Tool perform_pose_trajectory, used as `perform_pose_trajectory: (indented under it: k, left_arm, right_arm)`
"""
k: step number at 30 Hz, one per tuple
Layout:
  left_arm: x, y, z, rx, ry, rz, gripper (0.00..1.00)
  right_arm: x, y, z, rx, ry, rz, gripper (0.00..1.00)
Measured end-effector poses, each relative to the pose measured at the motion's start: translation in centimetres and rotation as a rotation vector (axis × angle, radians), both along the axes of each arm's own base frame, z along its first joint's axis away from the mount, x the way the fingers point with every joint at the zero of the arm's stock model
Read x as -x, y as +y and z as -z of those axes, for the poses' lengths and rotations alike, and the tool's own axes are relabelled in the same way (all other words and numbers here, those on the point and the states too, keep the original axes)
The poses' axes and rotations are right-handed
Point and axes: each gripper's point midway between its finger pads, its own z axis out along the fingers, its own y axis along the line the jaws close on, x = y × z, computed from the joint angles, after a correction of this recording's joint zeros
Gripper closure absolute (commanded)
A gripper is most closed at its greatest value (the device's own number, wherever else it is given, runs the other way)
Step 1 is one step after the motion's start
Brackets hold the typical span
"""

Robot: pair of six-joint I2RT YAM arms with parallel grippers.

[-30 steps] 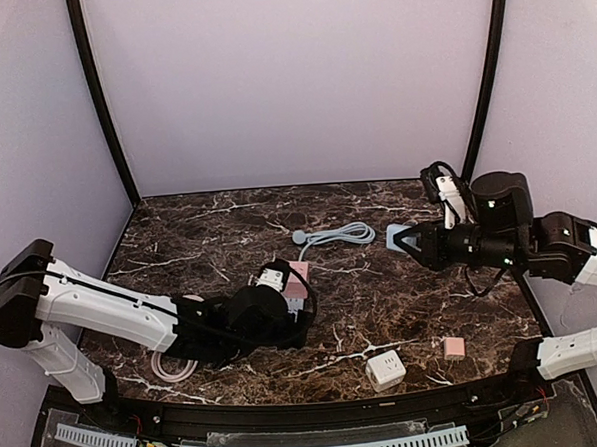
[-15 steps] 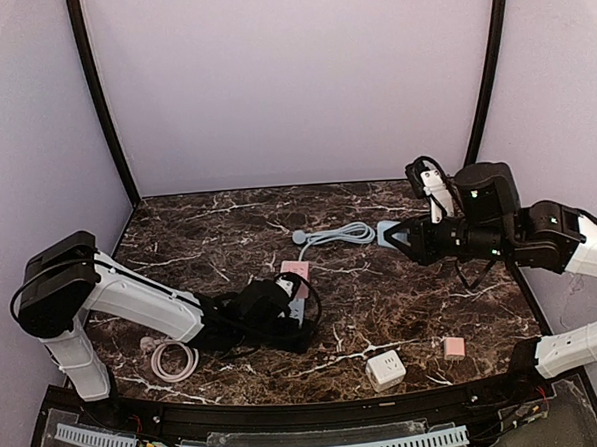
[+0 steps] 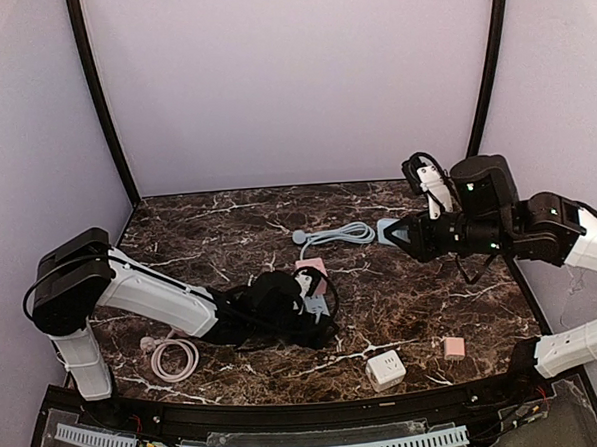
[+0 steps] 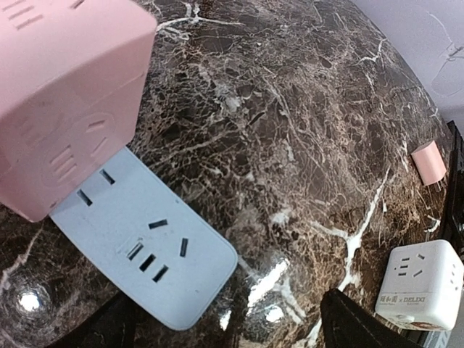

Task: Insert the plug

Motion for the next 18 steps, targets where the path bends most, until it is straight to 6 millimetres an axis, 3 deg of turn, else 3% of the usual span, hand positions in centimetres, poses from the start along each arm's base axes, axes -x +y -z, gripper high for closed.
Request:
perform_pose_trajectory:
  k: [5, 10, 18]
  left_arm:
    - [-0.5, 1.4, -2.3, -0.018, -0.083, -0.011, 0.02]
    - [-1.8, 4.7, -6.8, -0.026, -0.208, -0.086, 0.01]
    - [-4.3, 13.2, -9.9, -0.112, -0.354, -0.262, 0.01]
  right_arm:
    - [-0.1, 1.3, -0.3, 0.031, 0.03, -0.04, 1.0]
    - [-0.1, 4.0, -0.2, 0.057, 0.1, -0.124, 1.0]
    - [0.0, 8.4, 2.8, 0.132, 0.273, -0.249, 1.0]
